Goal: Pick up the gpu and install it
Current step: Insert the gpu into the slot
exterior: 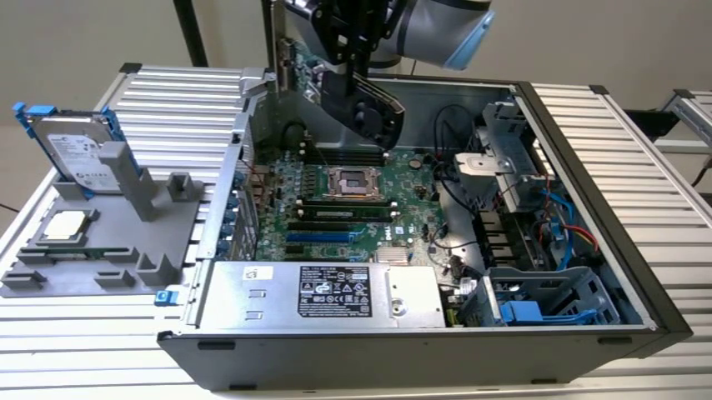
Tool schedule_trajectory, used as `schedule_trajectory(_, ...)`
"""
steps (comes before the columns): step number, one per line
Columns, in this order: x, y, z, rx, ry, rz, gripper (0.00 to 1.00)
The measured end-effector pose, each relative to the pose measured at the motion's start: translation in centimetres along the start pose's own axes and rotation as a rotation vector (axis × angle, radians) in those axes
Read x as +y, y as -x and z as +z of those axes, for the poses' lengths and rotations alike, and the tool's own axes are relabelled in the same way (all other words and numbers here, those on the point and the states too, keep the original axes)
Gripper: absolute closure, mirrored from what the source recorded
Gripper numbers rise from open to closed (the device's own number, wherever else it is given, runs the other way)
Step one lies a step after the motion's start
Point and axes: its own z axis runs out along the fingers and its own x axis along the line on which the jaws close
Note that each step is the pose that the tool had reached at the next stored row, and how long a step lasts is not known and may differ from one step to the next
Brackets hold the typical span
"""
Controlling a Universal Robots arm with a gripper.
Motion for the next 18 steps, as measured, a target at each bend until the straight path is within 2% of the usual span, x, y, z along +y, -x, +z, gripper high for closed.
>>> schedule_trajectory(18,-0.12,0.12,-0.01,0.0053,0.0007,-0.115,1.00)
